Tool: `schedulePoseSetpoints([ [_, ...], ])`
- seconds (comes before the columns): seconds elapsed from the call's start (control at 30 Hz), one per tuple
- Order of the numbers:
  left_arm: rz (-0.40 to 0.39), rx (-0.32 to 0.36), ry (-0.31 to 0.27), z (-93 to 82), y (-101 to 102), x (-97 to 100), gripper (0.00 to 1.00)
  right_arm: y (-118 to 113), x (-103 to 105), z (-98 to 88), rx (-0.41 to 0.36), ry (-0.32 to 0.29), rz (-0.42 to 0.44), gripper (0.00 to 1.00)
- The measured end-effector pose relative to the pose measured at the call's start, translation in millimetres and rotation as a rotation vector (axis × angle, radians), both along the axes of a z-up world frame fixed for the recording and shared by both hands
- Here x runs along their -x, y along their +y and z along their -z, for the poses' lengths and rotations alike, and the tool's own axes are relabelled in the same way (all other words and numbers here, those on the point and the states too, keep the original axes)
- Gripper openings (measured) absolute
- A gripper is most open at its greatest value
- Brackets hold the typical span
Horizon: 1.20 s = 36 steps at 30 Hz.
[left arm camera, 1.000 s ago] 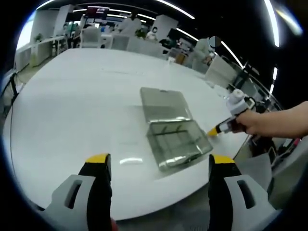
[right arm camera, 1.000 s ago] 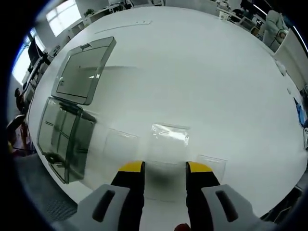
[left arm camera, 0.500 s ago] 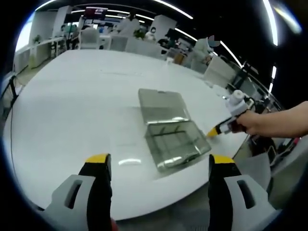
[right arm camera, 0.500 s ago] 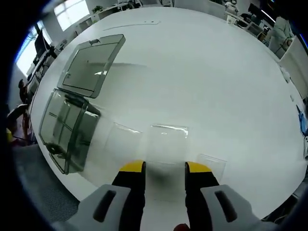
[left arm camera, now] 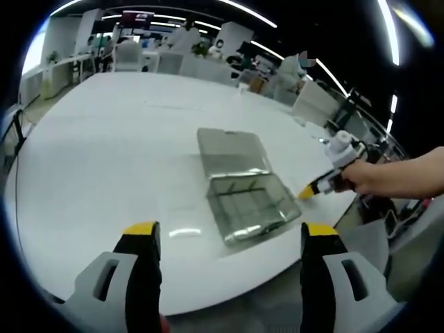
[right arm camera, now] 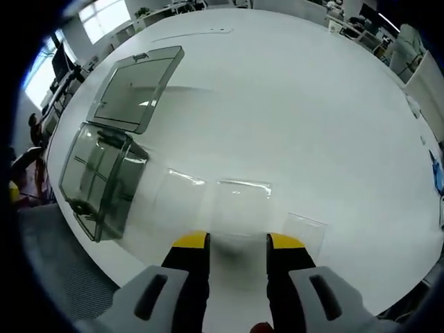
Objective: Insert the divider into the dual guide fixture by aligning both edges with the guide slots and pushing it downward to the bottom, including one-sided entry, uneven engagement, binding, and posture correction.
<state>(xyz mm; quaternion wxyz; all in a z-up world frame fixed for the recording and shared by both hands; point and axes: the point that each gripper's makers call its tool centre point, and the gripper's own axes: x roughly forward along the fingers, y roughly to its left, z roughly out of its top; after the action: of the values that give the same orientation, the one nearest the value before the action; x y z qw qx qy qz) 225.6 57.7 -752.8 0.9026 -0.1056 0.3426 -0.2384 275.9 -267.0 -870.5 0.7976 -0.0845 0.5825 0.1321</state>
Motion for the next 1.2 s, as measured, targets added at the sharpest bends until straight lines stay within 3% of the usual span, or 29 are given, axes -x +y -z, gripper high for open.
schedulePoseSetpoints([
  [0.57,0.034,0.046,0.008,-1.0,-20.3,-2.5,0.76,8.0,11.2,-24.1,-0.028,-0.032,-0.053,0.27],
  [1.2,0.194,0.213,0.016,-13.3,-96.9,-4.9,0.59,46.2,27.7,-66.2,-0.086,-0.123,-0.157,0.27],
])
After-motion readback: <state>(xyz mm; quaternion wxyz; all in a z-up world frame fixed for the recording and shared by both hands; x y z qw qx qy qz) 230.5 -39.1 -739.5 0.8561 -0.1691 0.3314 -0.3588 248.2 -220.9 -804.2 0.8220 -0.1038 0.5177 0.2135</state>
